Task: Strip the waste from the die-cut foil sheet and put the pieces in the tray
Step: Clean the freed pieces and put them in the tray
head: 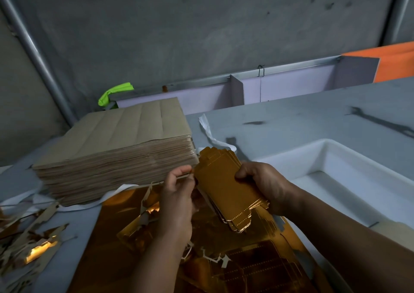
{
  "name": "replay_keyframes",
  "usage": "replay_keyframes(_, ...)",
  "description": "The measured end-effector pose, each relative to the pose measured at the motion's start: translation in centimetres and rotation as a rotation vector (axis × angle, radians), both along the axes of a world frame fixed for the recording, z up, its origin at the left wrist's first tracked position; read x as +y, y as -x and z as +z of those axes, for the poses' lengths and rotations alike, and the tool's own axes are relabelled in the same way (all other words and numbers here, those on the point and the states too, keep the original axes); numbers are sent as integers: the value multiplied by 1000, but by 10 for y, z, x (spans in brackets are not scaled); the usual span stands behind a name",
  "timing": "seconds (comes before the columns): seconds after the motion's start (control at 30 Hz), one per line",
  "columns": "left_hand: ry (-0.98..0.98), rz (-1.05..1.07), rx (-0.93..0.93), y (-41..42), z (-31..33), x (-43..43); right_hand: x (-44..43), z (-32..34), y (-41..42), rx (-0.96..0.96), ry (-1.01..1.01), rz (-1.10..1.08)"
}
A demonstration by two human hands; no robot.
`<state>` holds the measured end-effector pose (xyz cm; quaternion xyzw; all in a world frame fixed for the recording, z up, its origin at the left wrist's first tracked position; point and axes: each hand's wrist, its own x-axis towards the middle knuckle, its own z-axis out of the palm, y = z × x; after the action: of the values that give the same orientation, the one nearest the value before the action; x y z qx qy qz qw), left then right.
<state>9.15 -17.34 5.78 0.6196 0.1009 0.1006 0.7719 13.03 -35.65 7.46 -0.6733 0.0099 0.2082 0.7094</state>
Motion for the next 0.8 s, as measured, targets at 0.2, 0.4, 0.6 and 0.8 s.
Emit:
replay_keyframes(0.2,-259,6,-92,9,-1,-7,5,7,0,-34,110,84)
replay_keyframes(0.4,-237,-33,7,18,0,-19,5,4,4,-91,117,-23)
replay_keyframes(0.6,33,-181,95,16,1,-30,5,7,6,-63,120,17)
replay_keyframes(0.8,262,-125,221,14,-4,-25,4,2,6,-86,1,123)
